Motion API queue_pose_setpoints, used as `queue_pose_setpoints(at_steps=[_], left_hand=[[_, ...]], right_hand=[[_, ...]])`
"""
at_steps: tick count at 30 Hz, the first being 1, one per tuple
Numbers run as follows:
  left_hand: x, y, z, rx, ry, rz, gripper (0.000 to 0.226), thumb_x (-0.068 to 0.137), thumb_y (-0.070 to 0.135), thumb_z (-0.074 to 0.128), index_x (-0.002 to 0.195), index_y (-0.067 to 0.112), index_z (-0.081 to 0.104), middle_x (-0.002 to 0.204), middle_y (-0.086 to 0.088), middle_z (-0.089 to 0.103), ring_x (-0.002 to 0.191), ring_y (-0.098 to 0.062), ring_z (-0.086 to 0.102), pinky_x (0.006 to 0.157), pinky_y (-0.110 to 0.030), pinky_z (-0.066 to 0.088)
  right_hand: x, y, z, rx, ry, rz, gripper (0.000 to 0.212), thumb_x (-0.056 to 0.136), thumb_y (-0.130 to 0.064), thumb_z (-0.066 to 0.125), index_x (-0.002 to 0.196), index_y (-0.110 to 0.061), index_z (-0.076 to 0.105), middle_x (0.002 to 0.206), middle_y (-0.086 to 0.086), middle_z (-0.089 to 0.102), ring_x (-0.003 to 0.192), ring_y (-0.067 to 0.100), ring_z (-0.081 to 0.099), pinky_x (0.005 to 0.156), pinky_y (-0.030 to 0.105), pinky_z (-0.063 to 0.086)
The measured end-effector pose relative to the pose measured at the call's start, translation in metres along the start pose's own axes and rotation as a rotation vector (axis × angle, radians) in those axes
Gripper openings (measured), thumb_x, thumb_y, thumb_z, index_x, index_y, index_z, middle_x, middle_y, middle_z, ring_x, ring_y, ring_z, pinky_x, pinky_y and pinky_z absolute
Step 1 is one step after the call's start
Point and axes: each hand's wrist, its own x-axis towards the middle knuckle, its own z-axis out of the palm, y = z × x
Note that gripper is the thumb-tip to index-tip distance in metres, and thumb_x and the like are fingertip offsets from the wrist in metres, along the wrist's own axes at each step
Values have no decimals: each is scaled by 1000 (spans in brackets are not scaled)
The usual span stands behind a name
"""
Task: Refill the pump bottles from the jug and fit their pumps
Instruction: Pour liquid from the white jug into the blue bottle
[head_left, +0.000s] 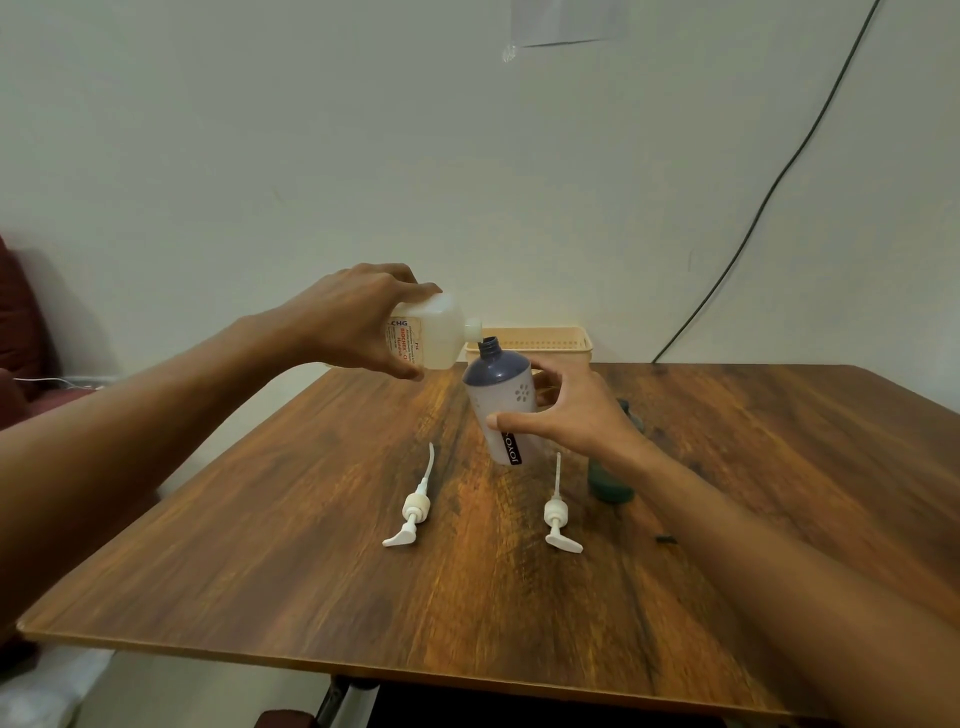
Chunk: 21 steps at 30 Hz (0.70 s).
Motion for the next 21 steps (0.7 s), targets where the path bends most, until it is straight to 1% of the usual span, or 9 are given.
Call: queue_pose_setpoints(at_steps=[5, 8, 11, 14, 18, 21], left_hand=[[0, 0, -1, -4, -7, -6, 98, 69, 63, 84, 152, 23, 47, 122, 0, 59, 102, -16, 58, 76, -27, 50], [0, 1, -2, -4, -7, -5, 99, 69, 63, 84, 152, 23, 47, 122, 1, 60, 102, -15, 58, 74, -26, 48], [0, 1, -2, 2, -13, -4, 99, 69, 64, 83, 152, 23, 47, 123, 0, 59, 104, -17, 59, 78, -29, 52], [1, 2, -3, 0, -20, -8, 100, 69, 64, 83, 152, 23, 46, 123, 0, 59, 104, -15, 58, 79, -28, 52], [1, 2, -5, 5, -22, -9, 99, 69, 64, 83, 152, 24, 47, 124, 1, 59, 105, -16, 59, 81, -30, 54], [1, 3, -5, 11, -22, -4, 99, 69, 64, 83, 152, 24, 47, 124, 1, 59, 104, -16, 59, 78, -27, 49]], right_hand=[[0, -1, 0, -2, 1, -5, 81, 74, -49, 92, 145, -28, 59, 135, -2, 69, 117, 16, 66, 89, 30, 59], [0, -1, 0, -1, 6, -4, 82, 74, -49, 92, 146, -27, 59, 136, -1, 69, 118, 16, 66, 90, 30, 60], [0, 0, 1, -7, 7, -3, 83, 75, -49, 92, 147, -26, 58, 136, -1, 69, 117, 15, 66, 89, 30, 60], [0, 0, 0, -5, 4, -3, 82, 75, -48, 92, 147, -26, 58, 135, 0, 70, 116, 16, 66, 88, 28, 60], [-1, -1, -1, 0, 0, -14, 82, 74, -49, 92, 146, -27, 59, 133, -3, 70, 116, 15, 66, 93, 35, 61], [0, 0, -1, 0, -2, -9, 83, 74, -49, 92, 146, -28, 59, 133, -3, 70, 114, 14, 66, 90, 30, 60]])
